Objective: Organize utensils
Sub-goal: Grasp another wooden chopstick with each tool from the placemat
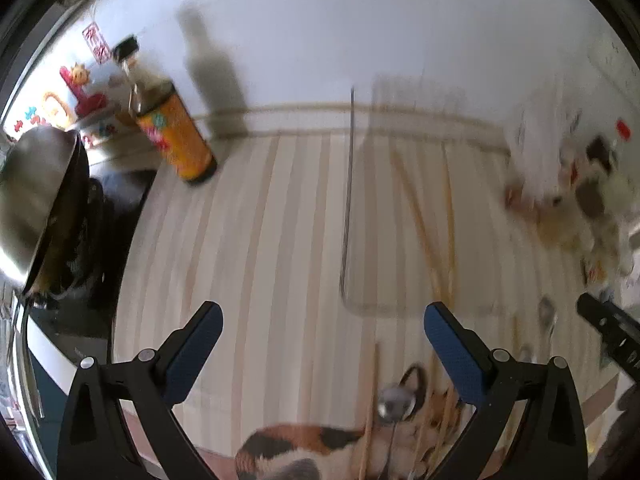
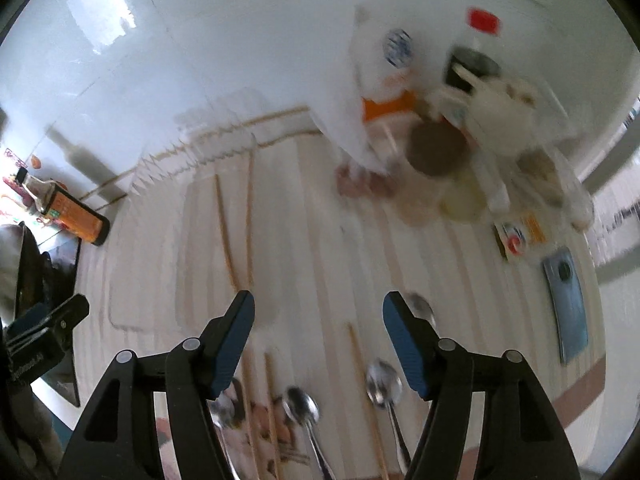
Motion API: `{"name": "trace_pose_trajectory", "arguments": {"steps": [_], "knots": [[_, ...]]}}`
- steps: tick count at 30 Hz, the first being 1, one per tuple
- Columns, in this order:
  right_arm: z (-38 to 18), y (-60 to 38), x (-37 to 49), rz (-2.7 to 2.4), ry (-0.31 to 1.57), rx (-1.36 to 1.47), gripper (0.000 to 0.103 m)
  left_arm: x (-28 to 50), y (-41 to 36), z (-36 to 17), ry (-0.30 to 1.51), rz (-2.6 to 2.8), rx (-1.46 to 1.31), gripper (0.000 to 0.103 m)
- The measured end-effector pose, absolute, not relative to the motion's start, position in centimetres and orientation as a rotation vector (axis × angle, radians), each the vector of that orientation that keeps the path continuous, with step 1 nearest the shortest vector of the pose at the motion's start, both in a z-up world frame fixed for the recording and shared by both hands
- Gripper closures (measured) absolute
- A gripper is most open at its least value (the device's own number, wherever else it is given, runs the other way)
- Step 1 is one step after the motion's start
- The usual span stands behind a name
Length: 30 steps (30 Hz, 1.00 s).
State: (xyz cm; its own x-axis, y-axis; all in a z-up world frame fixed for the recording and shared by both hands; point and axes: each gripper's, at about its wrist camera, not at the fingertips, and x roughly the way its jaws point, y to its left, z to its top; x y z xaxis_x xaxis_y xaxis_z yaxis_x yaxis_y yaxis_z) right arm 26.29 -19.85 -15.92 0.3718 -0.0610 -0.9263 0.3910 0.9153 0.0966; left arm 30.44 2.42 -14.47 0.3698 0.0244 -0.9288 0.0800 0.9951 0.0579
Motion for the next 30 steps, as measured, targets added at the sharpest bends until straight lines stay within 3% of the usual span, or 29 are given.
{"name": "trace_pose_trajectory", "arguments": {"steps": [2,3,4,5,7,10,14,19,23,24,25,30], "knots": [[-16.7,-20.1,24.4,-0.308,1.175,0.338,0.035,29.0,2.4,-16.1,1.235,-0.05,0.109,0.001],[-17.0,-20.2,23.5,-0.311,1.178,0.348,0.044,28.0,2.4,-17.4,1.271,-0.06,0.116,0.001],[-17.5,-20.5,22.4,-0.307,1.188,0.363,0.062,27.3,2.3,-18.3,1.296,-0.068,0.121,0.002],[-18.0,-20.6,21.7,-0.304,1.202,0.371,0.071,26.5,2.2,-19.4,1.326,-0.082,0.123,0.005],[-19.2,-20.8,20.4,-0.297,1.236,0.385,0.084,24.8,1.9,-21.8,1.395,-0.114,0.134,0.025],[-21.1,-21.3,18.3,-0.296,1.289,0.402,0.085,22.8,1.3,-24.8,1.485,-0.157,0.133,0.048],[-23.5,-21.3,16.9,-0.283,1.362,0.418,0.085,21.7,0.7,-27.3,1.529,-0.165,0.141,0.06],[-26.6,-20.1,16.1,-0.257,1.443,0.374,0.085,21.4,0.9,-27.3,1.524,-0.148,0.126,0.098],[-28.7,-19.4,15.8,-0.268,1.494,0.32,0.085,21.3,2.4,-26.7,1.528,-0.114,0.076,0.099],[-29.2,-19.4,15.7,-0.273,1.506,0.307,0.087,21.3,2.8,-26.5,1.53,-0.104,0.065,0.099],[-29.3,-19.2,15.5,-0.279,1.496,0.29,0.095,21.2,3.0,-26.3,1.531,-0.1,0.058,0.099],[-30.0,-18.2,14.2,-0.261,1.523,0.257,0.096,21.1,3.7,-25.5,1.53,-0.098,0.052,0.099]]}}
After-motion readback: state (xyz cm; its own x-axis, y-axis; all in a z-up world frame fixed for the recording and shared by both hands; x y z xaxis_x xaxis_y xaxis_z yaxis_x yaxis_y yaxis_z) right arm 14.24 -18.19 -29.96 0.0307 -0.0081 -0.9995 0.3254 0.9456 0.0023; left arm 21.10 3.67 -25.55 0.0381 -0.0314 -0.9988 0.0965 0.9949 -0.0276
